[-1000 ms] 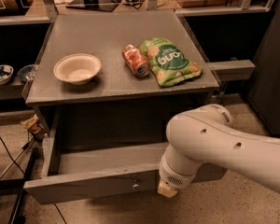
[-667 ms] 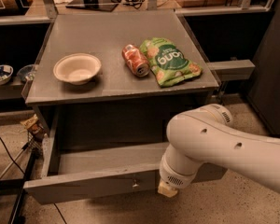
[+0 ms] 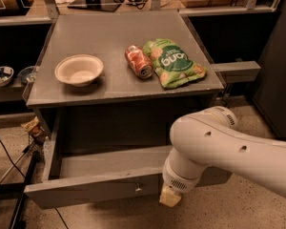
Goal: Close top drawer
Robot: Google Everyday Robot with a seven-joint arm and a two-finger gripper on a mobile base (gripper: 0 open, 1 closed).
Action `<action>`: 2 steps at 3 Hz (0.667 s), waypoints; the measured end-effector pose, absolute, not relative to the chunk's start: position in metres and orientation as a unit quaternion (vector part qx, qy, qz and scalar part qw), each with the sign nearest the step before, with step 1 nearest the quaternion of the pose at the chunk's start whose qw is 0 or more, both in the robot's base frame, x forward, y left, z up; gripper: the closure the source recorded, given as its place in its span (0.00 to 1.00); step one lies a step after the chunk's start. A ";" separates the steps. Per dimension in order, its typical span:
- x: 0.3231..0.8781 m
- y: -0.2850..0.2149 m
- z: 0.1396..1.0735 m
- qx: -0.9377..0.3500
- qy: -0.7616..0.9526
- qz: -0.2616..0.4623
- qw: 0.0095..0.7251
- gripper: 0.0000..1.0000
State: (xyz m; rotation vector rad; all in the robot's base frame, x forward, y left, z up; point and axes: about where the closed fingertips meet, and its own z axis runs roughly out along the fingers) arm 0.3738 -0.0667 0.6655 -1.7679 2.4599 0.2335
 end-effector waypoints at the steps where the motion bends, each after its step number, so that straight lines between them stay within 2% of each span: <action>1: 0.374 -0.067 0.666 -0.581 0.809 0.077 0.052 0.04; 2: 0.374 -0.067 0.666 -0.581 0.809 0.077 0.052 0.00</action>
Offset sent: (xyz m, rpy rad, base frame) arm 0.0000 0.0000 0.0000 0.0000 0.0000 0.0000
